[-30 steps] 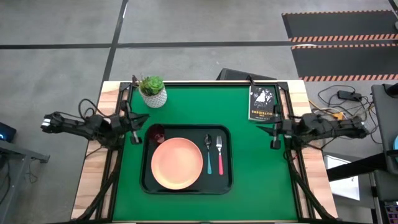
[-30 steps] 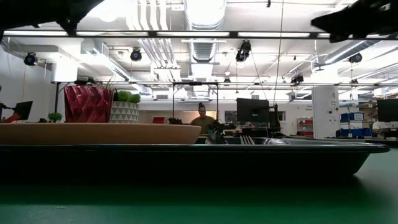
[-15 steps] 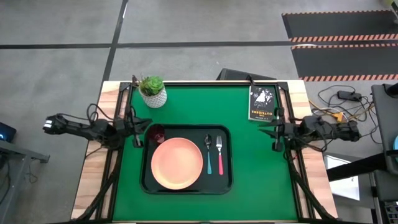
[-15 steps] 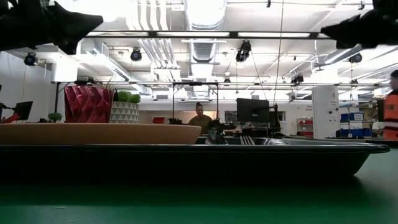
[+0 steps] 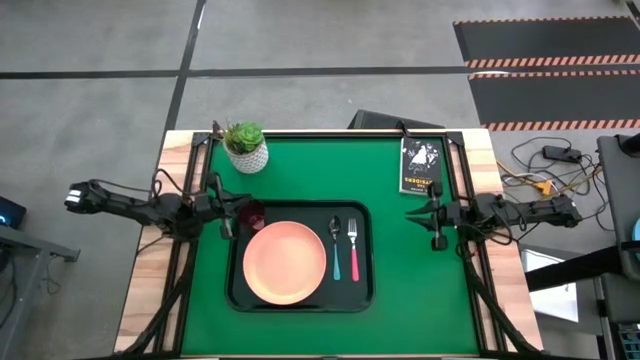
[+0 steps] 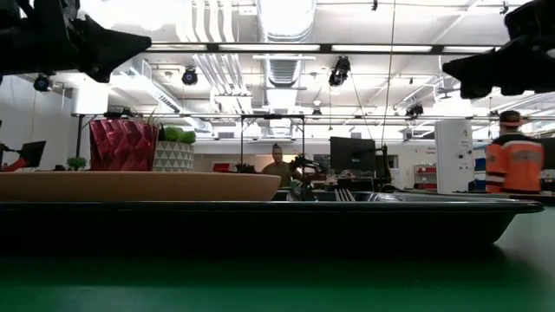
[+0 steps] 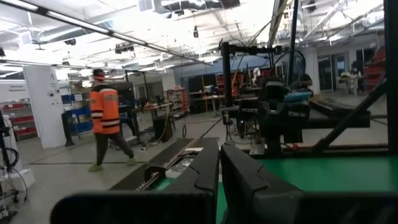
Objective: Pick and place plate/cup/fork/spoon on tray
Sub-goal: Return to Home Position
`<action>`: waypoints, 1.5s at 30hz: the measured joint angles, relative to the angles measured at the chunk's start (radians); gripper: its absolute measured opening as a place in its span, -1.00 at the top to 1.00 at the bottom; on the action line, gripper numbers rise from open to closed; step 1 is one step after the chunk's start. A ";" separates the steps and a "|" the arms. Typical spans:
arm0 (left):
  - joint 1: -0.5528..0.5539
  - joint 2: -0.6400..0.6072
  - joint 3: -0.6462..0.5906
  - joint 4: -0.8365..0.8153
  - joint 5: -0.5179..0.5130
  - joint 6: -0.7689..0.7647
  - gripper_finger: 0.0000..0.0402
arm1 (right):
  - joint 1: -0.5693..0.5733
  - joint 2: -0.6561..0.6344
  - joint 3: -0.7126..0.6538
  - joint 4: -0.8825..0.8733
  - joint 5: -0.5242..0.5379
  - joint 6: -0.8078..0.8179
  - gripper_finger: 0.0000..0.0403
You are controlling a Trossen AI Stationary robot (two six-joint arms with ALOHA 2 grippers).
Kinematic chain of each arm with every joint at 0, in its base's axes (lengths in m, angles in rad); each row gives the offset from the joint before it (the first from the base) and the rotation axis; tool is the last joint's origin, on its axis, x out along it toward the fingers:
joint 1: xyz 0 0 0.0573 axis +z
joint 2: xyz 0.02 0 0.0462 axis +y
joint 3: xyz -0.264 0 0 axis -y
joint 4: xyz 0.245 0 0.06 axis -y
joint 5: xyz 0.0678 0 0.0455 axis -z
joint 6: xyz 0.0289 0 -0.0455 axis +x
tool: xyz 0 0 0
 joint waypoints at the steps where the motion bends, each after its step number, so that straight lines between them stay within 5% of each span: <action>1: 0.000 0.009 0.000 0.002 0.000 0.000 1.00 | 0.000 0.006 0.000 -0.003 0.000 0.057 0.79; 14: 0.000 0.106 0.001 0.000 0.001 0.000 1.00 | 0.000 0.043 0.000 -0.020 -0.001 0.568 0.79; 45: 0.000 0.340 0.000 -0.001 0.002 0.001 1.00 | 0.000 0.043 -0.002 -0.018 0.000 0.543 0.79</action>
